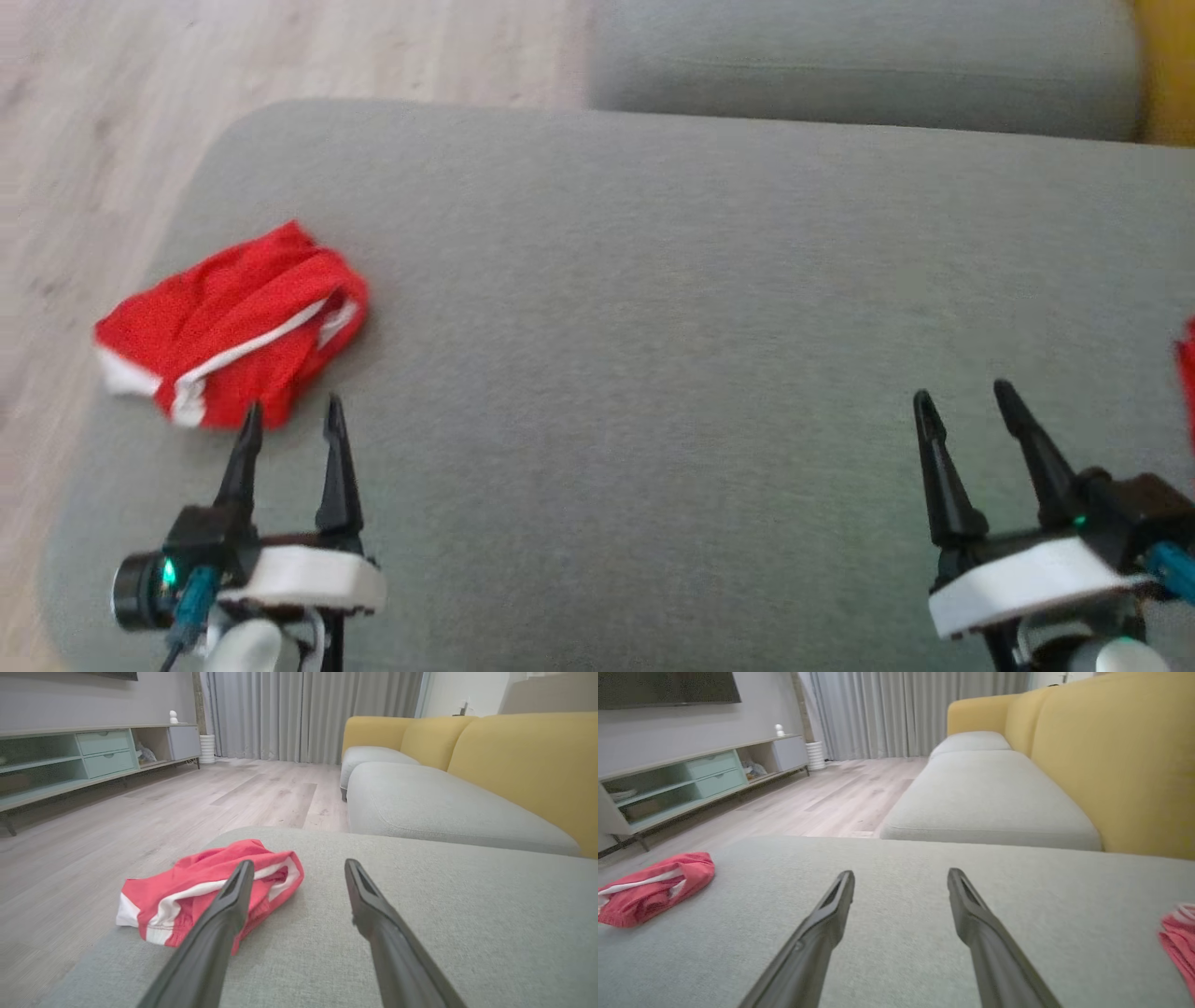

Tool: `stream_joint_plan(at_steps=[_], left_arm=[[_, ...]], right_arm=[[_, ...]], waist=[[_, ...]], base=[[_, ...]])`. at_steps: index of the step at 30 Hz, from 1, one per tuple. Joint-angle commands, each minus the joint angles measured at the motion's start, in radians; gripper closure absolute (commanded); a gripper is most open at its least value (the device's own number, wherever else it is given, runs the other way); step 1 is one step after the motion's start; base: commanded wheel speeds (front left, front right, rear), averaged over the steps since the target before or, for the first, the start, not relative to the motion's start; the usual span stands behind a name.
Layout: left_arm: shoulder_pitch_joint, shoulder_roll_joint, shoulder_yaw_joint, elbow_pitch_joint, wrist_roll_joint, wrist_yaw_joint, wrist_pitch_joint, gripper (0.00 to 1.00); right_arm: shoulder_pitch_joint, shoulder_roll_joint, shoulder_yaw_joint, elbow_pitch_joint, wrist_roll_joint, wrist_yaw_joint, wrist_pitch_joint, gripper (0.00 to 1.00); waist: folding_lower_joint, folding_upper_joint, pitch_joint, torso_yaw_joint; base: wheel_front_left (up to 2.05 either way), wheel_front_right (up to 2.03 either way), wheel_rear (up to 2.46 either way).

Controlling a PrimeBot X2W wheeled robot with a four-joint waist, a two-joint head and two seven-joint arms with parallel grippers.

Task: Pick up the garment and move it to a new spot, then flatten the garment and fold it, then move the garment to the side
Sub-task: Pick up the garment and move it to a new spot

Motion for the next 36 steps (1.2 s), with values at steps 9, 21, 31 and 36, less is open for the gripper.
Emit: stream_joint_plan(at_steps=[9, 21, 31, 36], left_arm=[[-0.157, -0.042, 0.061, 0.034, 0.005, -0.033, -0.046, 0.0], [-0.472, -0.101, 0.061, 0.42, -0.016, -0.181, -0.006, 0.0], [-0.695, -0.118, 0.054, 0.869, -0.095, -0.307, 0.199, 0.0], [-0.725, -0.089, 0.041, 0.932, -0.079, -0.312, 0.134, 1.0]], right_arm=[[-0.136, -0.024, 0.05, -0.127, -0.07, 0.004, 0.075, 0.0], [-0.246, -0.123, 0.031, -0.272, -0.095, 0.004, 0.225, 0.0], [-0.245, -0.116, 0.005, -0.292, -0.078, 0.004, 0.257, 0.0], [-0.233, -0.101, 0.0, -0.27, -0.074, 0.004, 0.228, 0.0]], waist=[[-0.0001, -0.0001, 0.112, 0.235], [-0.0001, -0.0001, 0.346, 0.296], [-0.0001, -0.0001, 0.374, 0.254], [-0.0001, -0.0001, 0.323, 0.236]], base=[[0.0, 0.0, 0.0], [0.0, 0.0, 0.0], [0.0, 0.0, 0.0], [0.0, 0.0, 0.0]])
